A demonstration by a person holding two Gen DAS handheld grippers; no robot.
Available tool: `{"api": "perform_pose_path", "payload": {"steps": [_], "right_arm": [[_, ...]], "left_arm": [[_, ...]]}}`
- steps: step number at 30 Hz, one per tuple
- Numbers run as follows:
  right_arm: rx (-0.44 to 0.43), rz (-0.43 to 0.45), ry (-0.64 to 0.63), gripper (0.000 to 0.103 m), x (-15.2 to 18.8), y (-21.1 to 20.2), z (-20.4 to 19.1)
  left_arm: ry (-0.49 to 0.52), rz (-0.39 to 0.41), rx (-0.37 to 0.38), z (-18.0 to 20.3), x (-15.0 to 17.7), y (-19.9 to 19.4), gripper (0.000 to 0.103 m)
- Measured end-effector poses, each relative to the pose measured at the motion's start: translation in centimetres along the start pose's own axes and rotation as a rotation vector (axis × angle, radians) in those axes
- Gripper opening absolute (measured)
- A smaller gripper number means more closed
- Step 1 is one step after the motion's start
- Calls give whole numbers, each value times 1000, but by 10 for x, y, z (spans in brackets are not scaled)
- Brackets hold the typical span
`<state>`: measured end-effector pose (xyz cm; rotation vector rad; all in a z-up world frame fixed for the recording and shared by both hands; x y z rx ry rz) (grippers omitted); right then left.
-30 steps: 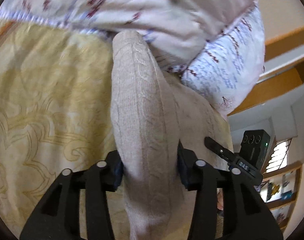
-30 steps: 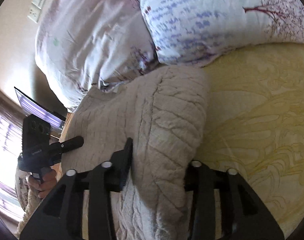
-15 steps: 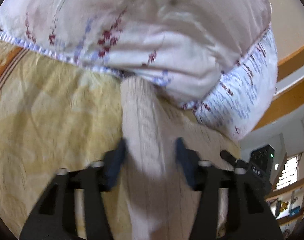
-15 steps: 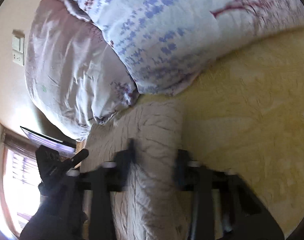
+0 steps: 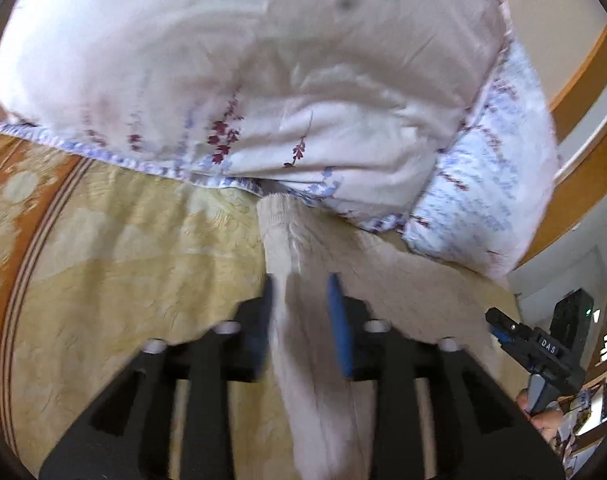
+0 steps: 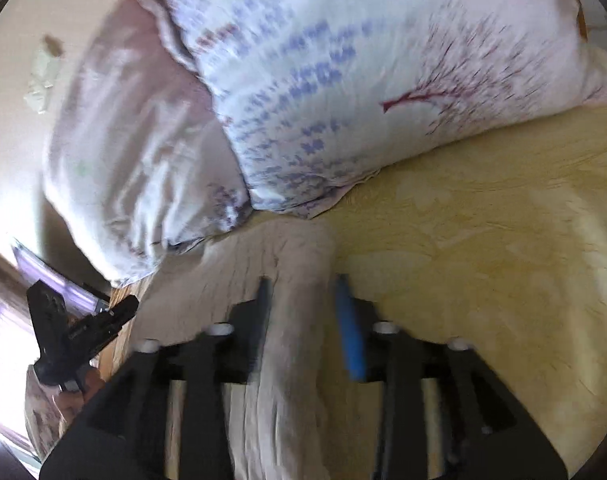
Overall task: Fold small clothes
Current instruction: 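Lay the hem over the collar and open both grippers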
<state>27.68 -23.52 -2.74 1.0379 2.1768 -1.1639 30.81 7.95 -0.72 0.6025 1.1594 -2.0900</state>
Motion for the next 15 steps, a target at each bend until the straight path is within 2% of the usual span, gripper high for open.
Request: {"api": "perform_pose_path", "payload": {"steps": [1, 5, 6, 7, 9, 11, 13, 15], "right_arm": [[-18, 0, -12, 59, 7, -13, -1], [-77, -37, -28, 58, 34, -26, -8], [-76, -57, -46, 45, 44, -23, -9], [-70, -73, -66, 14, 50, -21, -6], [-20, -78, -74, 14, 56, -15, -1], [32, -41, -40, 13, 51, -13, 10], [129, -16, -75, 10, 47, -10, 16], [139, -15, -102, 10, 49, -13, 12]], "left_arm": [[12, 5, 12, 0, 4, -8, 46], [56, -32, 42, 6, 37, -32, 51], [58, -55, 56, 7, 47, -34, 52], [57, -77, 69, 9, 55, -34, 52], [62, -74, 74, 14, 61, -35, 55], [89, -58, 58, 15, 64, -40, 57], [125, -32, 30, 18, 67, -47, 59], [173, -5, -13, 21, 71, -51, 65]]}}
Point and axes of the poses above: each gripper's, at about its wrist camera, not at the fingertips, and y roughly the way its jaws point, z to its right, x to its underside, the point moved 8 cm from there along y, roughly the way its jaws point, and after that the axes turned 10 degrees about z, right-handed, at the moved point
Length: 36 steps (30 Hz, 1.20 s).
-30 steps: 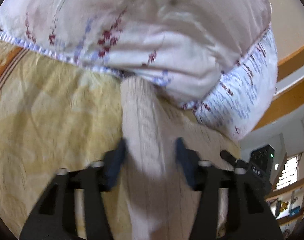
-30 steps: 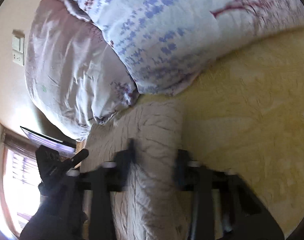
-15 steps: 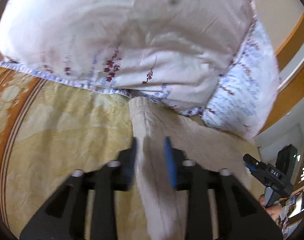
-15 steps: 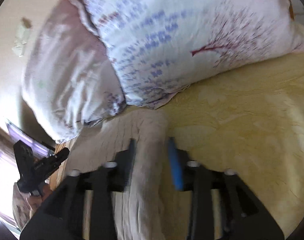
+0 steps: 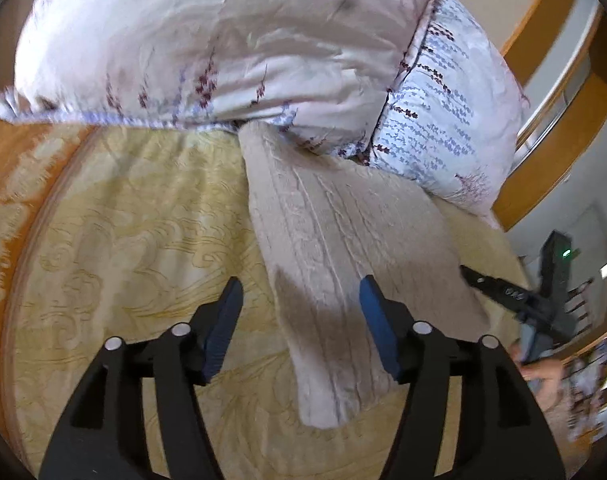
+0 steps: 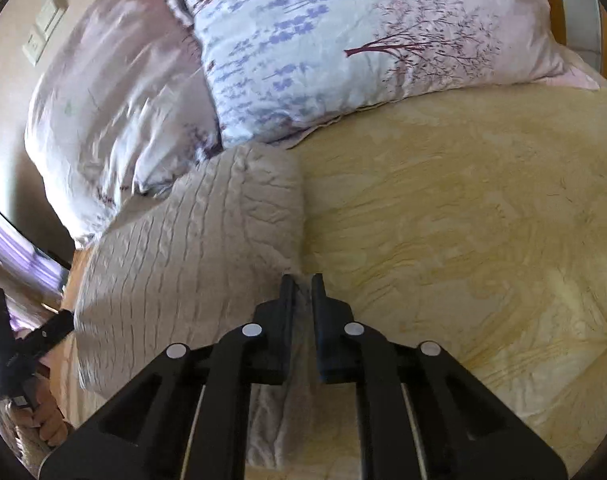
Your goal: Fold small clothes
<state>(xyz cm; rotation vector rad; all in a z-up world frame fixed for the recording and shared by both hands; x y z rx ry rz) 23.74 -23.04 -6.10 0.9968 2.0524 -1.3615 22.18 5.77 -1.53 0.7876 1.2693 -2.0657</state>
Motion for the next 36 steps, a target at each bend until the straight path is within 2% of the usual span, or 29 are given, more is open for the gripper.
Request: {"api": "perform_pose_path", "payload": {"steps": [2, 3, 4, 6, 9, 12, 17, 18, 19, 21, 23, 24, 26, 30, 36], "right_arm": [[-9, 87, -59, 11, -3, -26, -14], [-14, 119, -77, 15, -3, -37, -19], [-37, 150, -94, 30, -2, -50, -27], [-85, 177, -108, 43, 1, -64, -39], [-120, 117, -173, 43, 18, -59, -56], [-34, 3, -217, 43, 41, -30, -53], [46, 30, -240, 46, 45, -25, -53], [49, 39, -242, 53, 47, -29, -54], [48, 58, -243, 69, 48, -36, -56], [69, 117, -262, 95, 48, -50, -58], [106, 205, -305, 98, 48, -70, -61], [126, 229, -319, 102, 47, -75, -62], [154, 262, -321, 102, 47, -85, -61], [150, 259, -261, 102, 49, -87, -55], [241, 290, -269, 102, 54, -93, -52]], "left_arm": [[57, 17, -45, 3, 5, -6, 67], [77, 20, -60, 5, 7, -8, 68], [94, 20, -71, 6, 10, -8, 68], [134, 6, -87, 11, 17, -5, 69], [175, -31, -129, 10, 28, 6, 70], [172, -65, -164, 4, 36, 17, 73], [229, -42, -230, 4, 38, 19, 80], [235, -30, -229, 6, 38, 15, 80], [236, -17, -221, 7, 38, 9, 81], [229, 11, -210, 7, 42, -5, 90], [218, 38, -203, 6, 46, -17, 96], [214, 51, -205, 6, 50, -23, 97], [215, 61, -221, 6, 56, -29, 99], [242, 71, -295, 8, 65, -31, 101], [242, 75, -307, 12, 73, -32, 101]]}}
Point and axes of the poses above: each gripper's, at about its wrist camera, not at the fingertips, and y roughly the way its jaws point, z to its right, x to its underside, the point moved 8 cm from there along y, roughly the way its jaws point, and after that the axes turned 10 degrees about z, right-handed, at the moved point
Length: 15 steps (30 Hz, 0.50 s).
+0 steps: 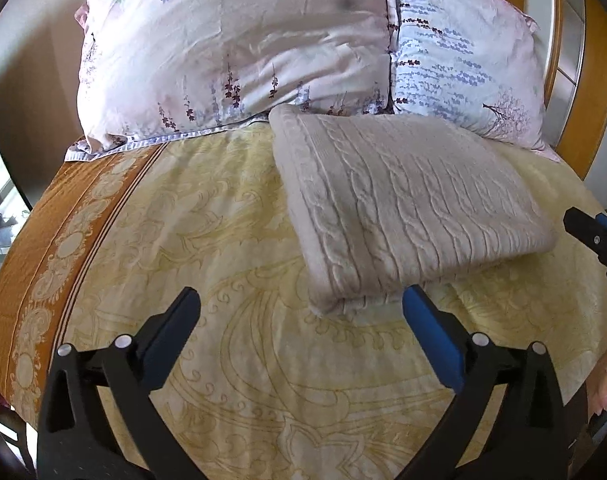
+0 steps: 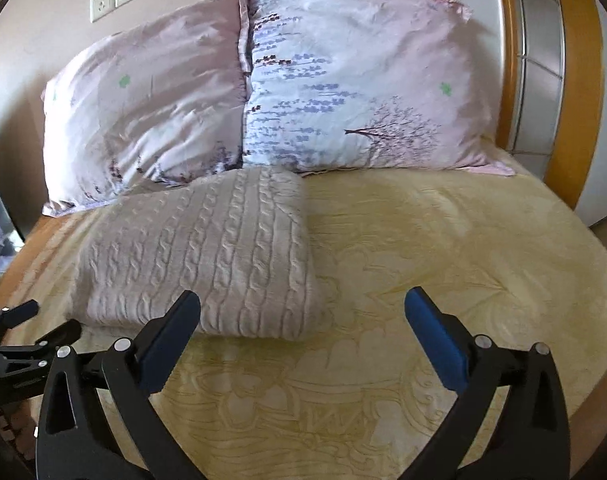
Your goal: Fold small clothes
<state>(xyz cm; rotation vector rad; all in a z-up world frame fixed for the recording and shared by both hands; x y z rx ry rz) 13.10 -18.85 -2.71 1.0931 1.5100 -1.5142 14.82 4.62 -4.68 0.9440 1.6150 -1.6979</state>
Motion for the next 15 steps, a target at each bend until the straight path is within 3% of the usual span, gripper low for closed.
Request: {"api": "perform_pose_path", "payload": {"steps": [11, 15], "right_arm": [[-12, -127, -39, 102, 39, 15, -19], [-13, -175, -53, 102, 52, 21, -25]], "left_arm": [[0, -55, -3, 7, 20, 5, 101], [11, -122, -9, 12, 29, 12, 101]]}}
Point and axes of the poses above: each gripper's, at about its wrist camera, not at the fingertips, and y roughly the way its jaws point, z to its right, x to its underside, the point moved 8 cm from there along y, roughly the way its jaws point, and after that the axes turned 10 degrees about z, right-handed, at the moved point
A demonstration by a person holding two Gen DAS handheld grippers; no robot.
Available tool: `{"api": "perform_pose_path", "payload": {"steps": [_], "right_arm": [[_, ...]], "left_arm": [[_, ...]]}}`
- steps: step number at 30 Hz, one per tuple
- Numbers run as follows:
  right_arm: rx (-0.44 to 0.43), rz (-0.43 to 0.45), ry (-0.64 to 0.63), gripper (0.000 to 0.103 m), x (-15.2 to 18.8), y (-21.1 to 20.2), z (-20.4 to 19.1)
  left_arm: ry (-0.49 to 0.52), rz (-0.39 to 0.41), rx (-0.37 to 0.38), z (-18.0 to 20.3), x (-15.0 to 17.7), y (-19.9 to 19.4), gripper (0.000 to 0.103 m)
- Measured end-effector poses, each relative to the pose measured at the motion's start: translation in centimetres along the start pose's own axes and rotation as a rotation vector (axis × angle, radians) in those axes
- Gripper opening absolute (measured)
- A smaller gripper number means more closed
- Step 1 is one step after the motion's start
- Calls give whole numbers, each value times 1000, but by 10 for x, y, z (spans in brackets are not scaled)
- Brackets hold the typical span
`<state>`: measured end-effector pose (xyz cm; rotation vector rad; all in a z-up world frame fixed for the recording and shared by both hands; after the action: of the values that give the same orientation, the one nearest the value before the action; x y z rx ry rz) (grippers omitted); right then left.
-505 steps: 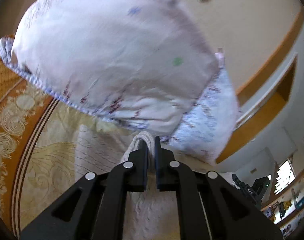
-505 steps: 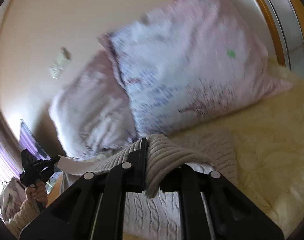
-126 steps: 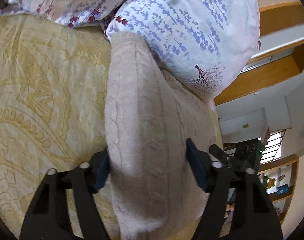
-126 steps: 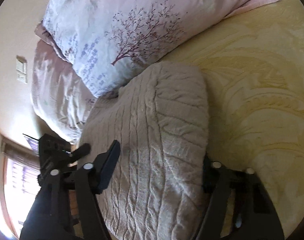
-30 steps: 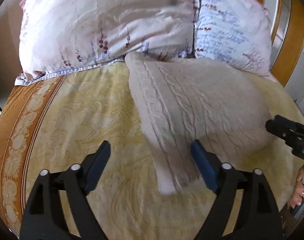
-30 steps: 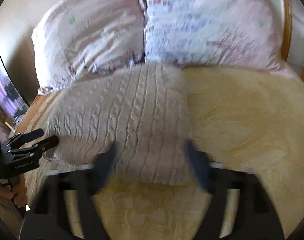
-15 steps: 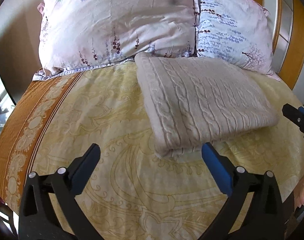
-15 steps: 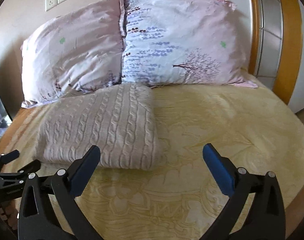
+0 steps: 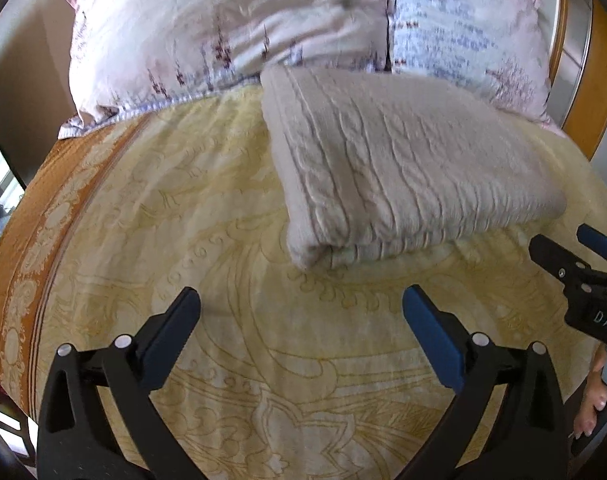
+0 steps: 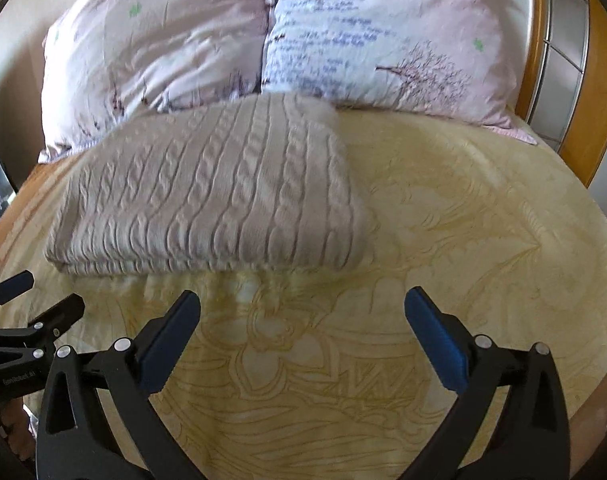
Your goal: Fold small clothes
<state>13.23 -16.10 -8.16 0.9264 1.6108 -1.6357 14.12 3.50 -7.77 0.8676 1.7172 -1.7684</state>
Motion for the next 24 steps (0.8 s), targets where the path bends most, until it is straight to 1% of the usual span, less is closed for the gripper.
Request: {"api": "perform_pose_path", "payload": {"steps": [13, 24], "right_arm": [[-3, -67, -19, 102, 10, 10, -6], [-5, -68, -32, 102, 10, 11, -6]], "left_arm": [[-16, -5, 14, -1, 2, 2, 101], [-7, 0, 18, 0, 2, 3, 101]]}}
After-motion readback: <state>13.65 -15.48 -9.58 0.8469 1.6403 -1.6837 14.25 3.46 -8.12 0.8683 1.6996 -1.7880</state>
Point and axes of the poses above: each gripper's, at about its wrist camera, not at the fingertips, and y roughly the way its jaws point, z to its right, x to its underside, the point moved 8 cm from there along y, roughly the way its jaws point, and after that the axes turned 10 degrees about z, right-handed, at the moved point
